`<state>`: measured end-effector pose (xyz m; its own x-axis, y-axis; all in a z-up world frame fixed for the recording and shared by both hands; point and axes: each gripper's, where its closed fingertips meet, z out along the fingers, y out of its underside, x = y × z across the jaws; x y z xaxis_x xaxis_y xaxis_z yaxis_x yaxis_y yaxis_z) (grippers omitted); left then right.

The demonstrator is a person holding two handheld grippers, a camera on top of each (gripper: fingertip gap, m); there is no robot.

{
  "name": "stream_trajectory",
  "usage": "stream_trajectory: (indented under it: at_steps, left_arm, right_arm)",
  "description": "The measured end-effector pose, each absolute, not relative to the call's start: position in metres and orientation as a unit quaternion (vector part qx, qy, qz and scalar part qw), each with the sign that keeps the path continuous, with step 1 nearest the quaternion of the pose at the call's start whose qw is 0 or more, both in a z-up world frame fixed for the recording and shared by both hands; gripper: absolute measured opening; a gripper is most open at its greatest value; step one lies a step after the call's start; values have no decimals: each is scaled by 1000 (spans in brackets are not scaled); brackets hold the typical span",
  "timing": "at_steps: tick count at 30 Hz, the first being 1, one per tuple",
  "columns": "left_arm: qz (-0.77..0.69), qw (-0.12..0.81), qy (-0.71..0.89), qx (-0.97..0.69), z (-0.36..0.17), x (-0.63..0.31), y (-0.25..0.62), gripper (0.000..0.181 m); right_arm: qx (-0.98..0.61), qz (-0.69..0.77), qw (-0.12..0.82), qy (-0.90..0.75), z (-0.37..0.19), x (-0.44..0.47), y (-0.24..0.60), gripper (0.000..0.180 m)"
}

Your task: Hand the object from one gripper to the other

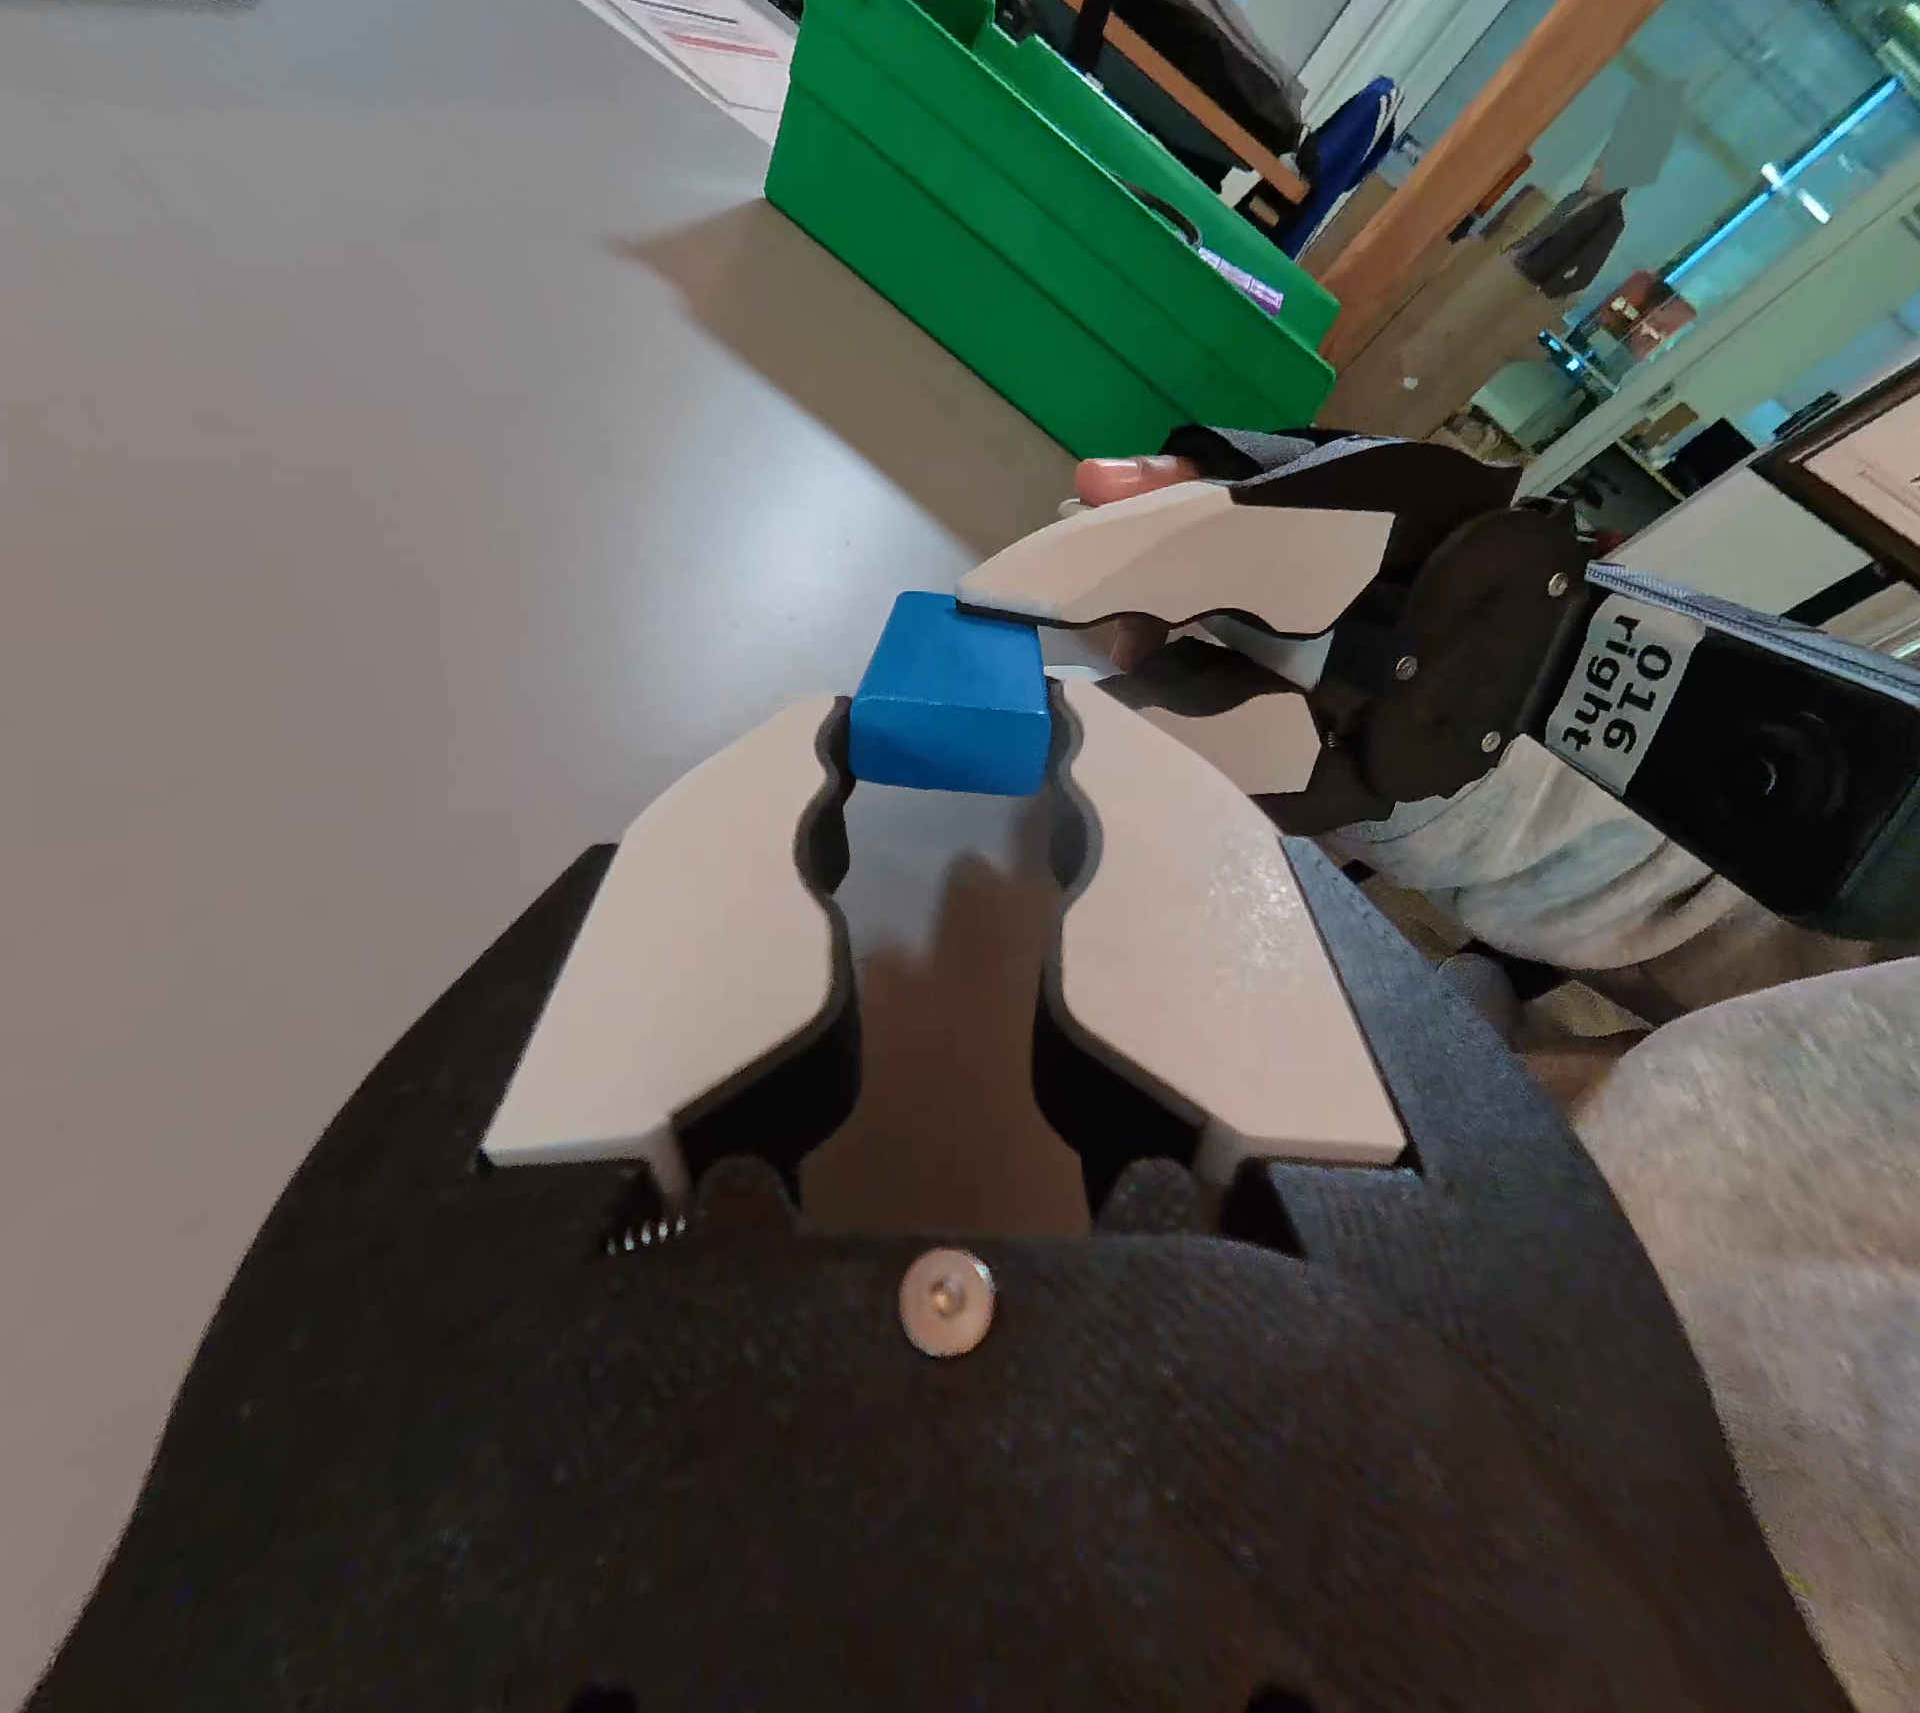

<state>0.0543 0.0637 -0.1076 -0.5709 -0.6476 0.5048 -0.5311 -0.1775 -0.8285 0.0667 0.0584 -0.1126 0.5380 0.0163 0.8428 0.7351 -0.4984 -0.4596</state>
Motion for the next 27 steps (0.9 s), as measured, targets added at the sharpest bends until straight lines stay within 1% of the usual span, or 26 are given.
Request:
stream_trajectory:
  at_steps: [4,7,10,11,15,18,20,22,24,27]
  left_arm:
    - [-605,57,646,-461,-109,55,65,37]
    - [-615,66,631,-468,-106,58,70,36]
    - [-641,68,598,-475,-97,60,78,36]
    - [-655,64,583,-477,-93,61,80,36]
    - [-711,32,519,-473,-76,61,89,36]
    - [-747,18,486,-454,-63,59,93,36]
    - [-764,16,473,-440,-56,57,94,36]
    - [-774,13,465,-429,-51,55,94,36]
    - [-784,9,460,-417,-46,53,93,35]
    - [-786,6,465,-407,-45,51,88,35]
  right_arm:
    - [-760,-414,446,-229,-110,72,59,19]
    - [-761,-405,465,-203,-107,78,59,42]
    - [-765,-370,504,-157,-98,82,59,65]
    - [-765,-354,520,-138,-94,83,58,68]
    - [-755,-245,605,-60,-77,82,56,72]
    - [-724,-76,685,12,-59,72,56,73]
    - [-694,56,715,63,-50,68,53,75]
    - [-653,153,734,107,-42,70,49,75]
    - [-629,194,741,131,-38,74,46,72]
    - [-632,206,736,128,-40,72,46,67]
